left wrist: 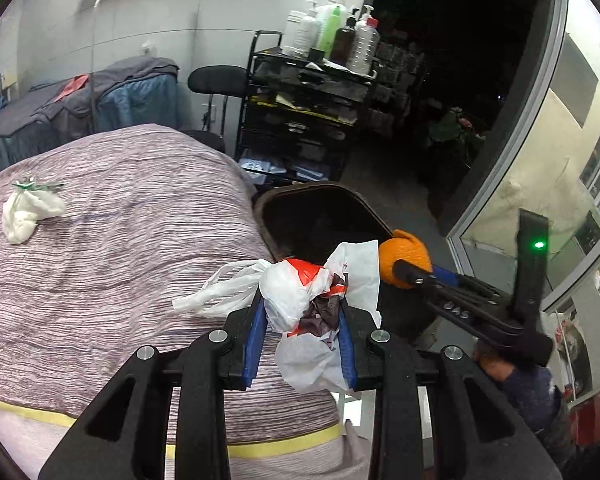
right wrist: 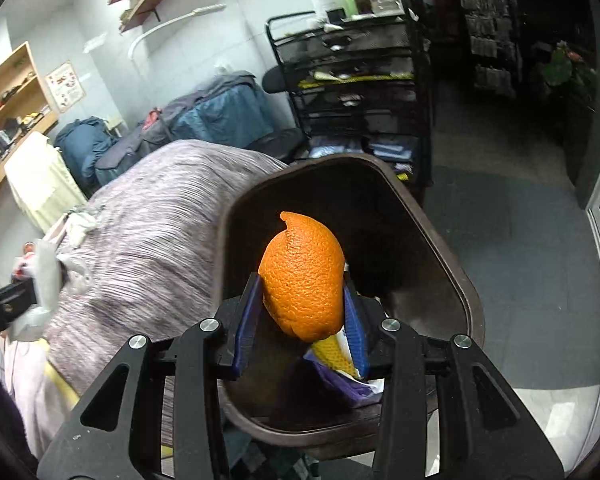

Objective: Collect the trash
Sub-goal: 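Open the right tool over the bin to drop the peel while the left tool carries the bag over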

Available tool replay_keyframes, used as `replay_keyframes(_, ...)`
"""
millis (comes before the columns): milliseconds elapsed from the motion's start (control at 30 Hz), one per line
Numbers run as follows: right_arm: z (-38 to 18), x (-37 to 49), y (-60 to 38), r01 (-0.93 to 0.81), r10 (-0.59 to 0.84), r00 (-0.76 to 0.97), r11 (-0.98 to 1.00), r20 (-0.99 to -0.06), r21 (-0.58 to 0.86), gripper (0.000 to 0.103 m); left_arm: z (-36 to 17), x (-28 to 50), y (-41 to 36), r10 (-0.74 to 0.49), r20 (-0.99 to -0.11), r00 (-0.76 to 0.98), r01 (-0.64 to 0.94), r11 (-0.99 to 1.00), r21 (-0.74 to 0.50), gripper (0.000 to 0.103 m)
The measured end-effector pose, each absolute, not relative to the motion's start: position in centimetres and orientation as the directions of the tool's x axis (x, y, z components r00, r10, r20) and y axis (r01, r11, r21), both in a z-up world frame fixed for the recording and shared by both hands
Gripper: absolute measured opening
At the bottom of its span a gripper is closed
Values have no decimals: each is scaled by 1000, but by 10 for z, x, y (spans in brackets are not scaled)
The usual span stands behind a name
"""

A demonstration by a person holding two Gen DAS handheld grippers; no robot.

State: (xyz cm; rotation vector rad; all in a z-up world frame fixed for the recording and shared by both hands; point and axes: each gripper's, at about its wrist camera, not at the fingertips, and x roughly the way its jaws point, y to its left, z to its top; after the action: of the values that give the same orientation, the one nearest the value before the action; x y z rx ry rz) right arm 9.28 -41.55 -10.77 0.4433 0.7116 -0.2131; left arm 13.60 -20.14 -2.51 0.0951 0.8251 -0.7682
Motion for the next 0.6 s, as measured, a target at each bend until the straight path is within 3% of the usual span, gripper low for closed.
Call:
replay_keyframes(233,-131,100,-423,370,-46,708,874,-705,314,43,-28,130,-218,-601,-696,394,672,705,-228,31)
replay_keyframes(333,-132,98,-423,381,-53,715,865,-697,326,61,-30,130,-222,-600,-701,386,673,702,-231,31)
replay_keyframes(600,-114,79,-423,393,-103,754,862,-649,320,65,-33,134,-232,-602,-707,371,679,695,-236,31)
